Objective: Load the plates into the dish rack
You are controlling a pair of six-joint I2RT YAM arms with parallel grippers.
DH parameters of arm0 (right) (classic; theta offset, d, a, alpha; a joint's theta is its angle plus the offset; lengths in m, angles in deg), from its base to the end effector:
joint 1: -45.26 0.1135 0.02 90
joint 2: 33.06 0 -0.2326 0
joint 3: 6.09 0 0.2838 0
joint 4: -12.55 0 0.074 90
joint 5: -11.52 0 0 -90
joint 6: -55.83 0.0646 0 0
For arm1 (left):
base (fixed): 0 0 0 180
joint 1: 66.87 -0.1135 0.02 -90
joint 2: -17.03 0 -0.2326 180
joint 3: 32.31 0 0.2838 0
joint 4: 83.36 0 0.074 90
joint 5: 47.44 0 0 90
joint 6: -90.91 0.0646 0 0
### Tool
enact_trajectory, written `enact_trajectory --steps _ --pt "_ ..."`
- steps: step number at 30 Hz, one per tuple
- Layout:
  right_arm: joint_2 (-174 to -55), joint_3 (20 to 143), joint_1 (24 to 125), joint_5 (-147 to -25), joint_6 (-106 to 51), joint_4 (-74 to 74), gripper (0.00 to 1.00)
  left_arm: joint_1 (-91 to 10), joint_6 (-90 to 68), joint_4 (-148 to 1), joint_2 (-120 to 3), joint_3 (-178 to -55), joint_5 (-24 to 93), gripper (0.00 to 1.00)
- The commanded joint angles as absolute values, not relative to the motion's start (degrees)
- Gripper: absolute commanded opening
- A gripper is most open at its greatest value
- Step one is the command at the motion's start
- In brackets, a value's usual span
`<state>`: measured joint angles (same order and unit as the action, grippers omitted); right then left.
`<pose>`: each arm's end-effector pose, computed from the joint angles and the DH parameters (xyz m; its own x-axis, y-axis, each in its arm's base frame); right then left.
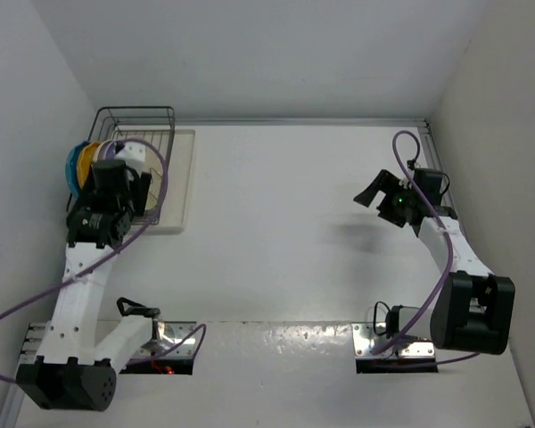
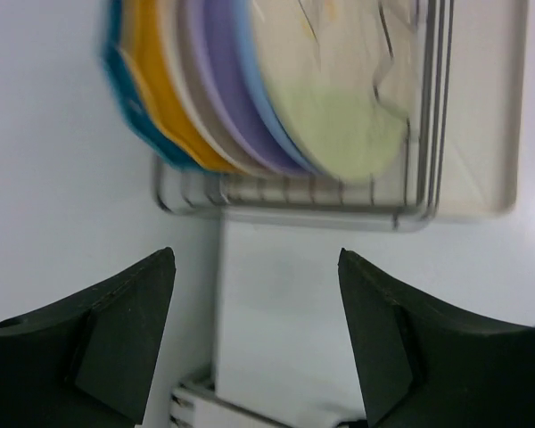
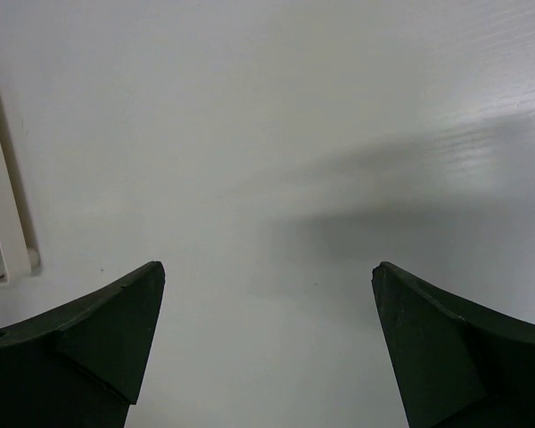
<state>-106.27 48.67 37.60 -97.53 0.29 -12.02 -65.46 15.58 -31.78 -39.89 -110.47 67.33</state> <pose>0.3207 -0.0219 0.1542 -0.6200 0.6231 -0.4768 0.2915 0.7472 0.5973 0.2726 0.0204 0.3442 -0.5744 0.2442 -0.7813 -0.2002 0.8836 0.4233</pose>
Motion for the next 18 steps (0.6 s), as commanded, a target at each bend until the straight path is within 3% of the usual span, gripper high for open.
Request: enact_trajectory --steps 1,7,9,12,18 --pt "-104.26 47.43 36.21 -102.55 0.63 -9.08 1.0 -68.44 12.95 -33.08 -36.68 -96.61 59.69 0.79" --pt "-103.11 44.28 35.77 -106.07 5.99 -6.52 1.0 -76.26 14.18 -42.14 -27.54 -81.27 60.15 0.82" --pt "-102.85 43.39 35.77 -107.39 7.56 -6.16 1.0 -77.67 15.4 -42.15 -26.3 -80.64 54.27 0.83" --pt "-101.0 39.79 35.86 -108.53 8.89 -5.55 1.0 -77.68 19.19 -40.57 -24.63 -79.23 48.36 0.94" --pt "-93.01 30.39 35.77 -109.95 9.16 -4.4 1.0 -77.68 20.86 -40.04 -23.92 -79.23 45.38 0.96"
